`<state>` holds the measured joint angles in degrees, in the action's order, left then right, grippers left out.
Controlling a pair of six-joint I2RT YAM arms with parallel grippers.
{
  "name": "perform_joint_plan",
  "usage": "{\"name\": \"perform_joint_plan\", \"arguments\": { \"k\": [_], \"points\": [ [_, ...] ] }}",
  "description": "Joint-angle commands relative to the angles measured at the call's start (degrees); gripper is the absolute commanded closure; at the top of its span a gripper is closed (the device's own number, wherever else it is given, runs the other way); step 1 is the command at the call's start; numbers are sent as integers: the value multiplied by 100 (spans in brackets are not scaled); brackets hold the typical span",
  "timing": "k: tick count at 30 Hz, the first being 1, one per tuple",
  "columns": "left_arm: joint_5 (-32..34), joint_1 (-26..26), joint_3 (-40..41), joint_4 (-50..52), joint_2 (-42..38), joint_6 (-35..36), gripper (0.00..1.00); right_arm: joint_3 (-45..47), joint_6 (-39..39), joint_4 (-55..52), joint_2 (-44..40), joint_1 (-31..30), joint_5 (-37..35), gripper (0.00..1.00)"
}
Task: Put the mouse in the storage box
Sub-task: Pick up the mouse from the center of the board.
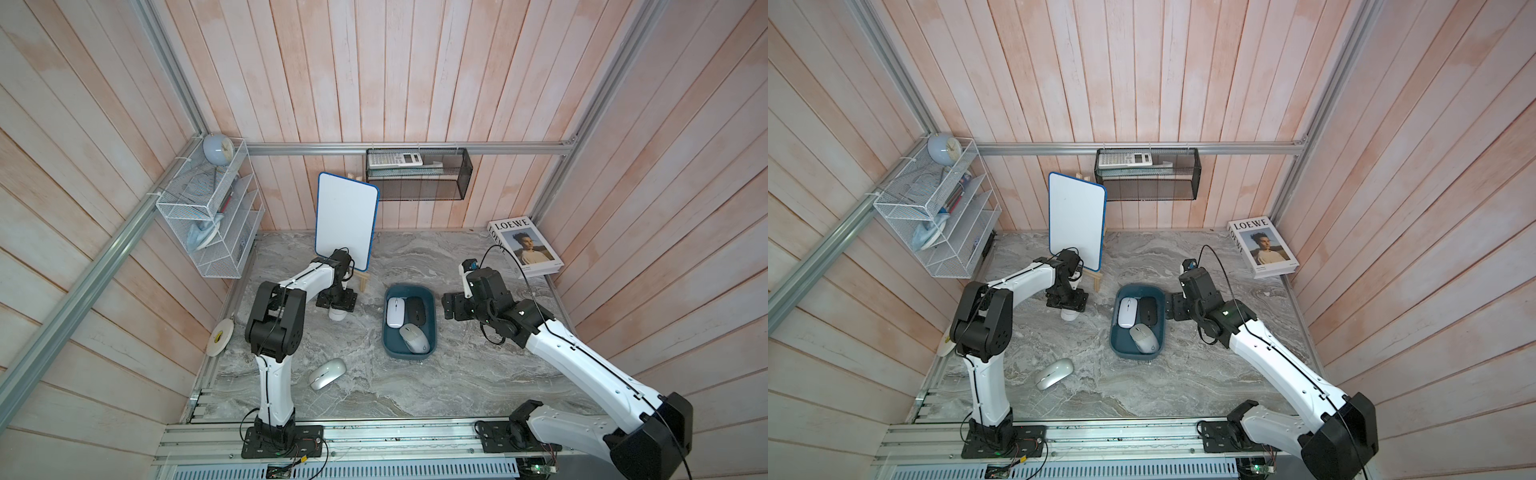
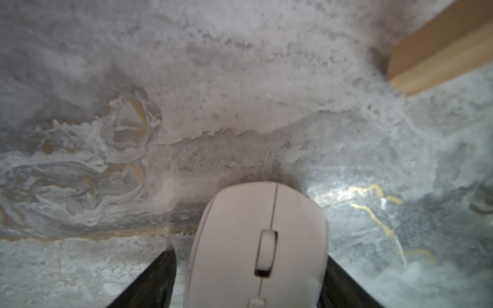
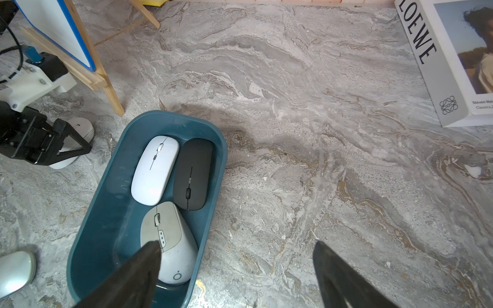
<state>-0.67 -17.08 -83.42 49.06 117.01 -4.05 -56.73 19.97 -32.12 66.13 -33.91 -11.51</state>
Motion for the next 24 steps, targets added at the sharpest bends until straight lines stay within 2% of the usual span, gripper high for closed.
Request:
{"name": "perform_joint_plan", "arguments": {
  "k": [1,7,11,12,18,20,24],
  "points": [
    [-42,12,73,-30,151,-69,25,-137,100,-43,49,36,40,7],
    [-66,-5,374,-163,-85,-274,41,-101,124,-10,94,35,63,7],
    [-74,-27,423,-114,-244,-403,62,-88,171,12,126,34,96,7],
    [-74,-32,436,-99,-289,-408,65,-84,171,13,120,37,104,7],
    [-138,-228,599,16,-1011,-859,67,38,184,82,167,42,96,7],
    [-118,-479,509,162,-1312,-1055,67,74,234,103,232,37,82,7],
    [65,-1338,290,328,-1818,-1623,66,100,321,155,343,36,155,7]
  ]
}}
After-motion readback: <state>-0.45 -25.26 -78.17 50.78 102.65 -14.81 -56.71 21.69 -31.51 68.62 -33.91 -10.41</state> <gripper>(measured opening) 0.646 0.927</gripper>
